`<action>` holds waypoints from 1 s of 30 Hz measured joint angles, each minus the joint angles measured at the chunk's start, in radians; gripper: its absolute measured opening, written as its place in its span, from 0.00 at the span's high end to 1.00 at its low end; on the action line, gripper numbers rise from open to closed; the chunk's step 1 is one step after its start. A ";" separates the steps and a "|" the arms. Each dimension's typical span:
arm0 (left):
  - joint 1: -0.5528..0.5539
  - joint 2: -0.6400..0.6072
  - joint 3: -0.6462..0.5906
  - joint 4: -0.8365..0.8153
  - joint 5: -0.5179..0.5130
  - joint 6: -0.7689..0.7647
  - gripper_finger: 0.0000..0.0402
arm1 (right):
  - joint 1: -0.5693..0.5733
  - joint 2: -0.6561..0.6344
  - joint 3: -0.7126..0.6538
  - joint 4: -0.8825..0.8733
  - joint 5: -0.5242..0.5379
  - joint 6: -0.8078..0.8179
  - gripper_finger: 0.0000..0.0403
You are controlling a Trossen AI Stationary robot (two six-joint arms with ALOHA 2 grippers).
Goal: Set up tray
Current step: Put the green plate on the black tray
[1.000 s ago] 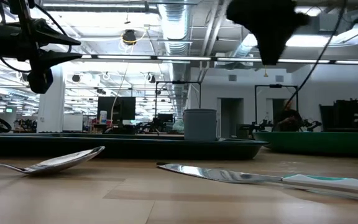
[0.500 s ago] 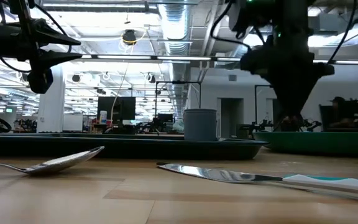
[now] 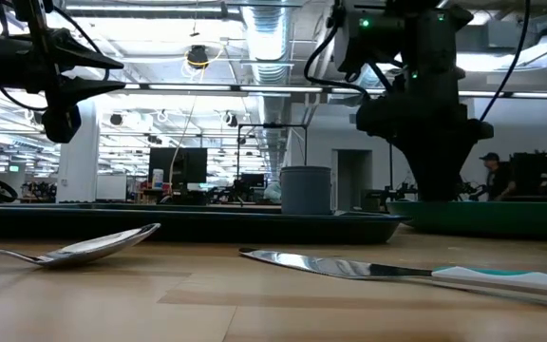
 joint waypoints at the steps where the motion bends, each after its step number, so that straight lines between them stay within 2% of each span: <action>1: 0.000 0.000 0.000 0.000 0.000 0.000 0.76 | 0.000 0.000 0.000 -0.001 0.008 0.000 0.75; 7: 0.000 0.000 0.000 0.000 -0.001 0.000 0.76 | -0.007 0.001 0.000 -0.011 0.013 -0.023 0.75; 20: 0.000 0.000 0.000 0.000 -0.002 0.001 0.76 | -0.020 0.112 -0.003 -0.009 -0.009 -0.096 0.76; 23: 0.000 0.000 0.000 0.000 -0.002 0.001 0.76 | -0.020 0.111 -0.003 -0.010 -0.009 -0.095 0.81; 28: 0.000 0.000 0.000 0.000 -0.014 0.001 0.76 | -0.019 0.110 0.021 -0.049 0.004 -0.095 0.96; 30: 0.000 0.000 0.000 0.000 -0.017 0.001 0.76 | -0.019 0.110 0.033 -0.057 0.014 -0.092 0.98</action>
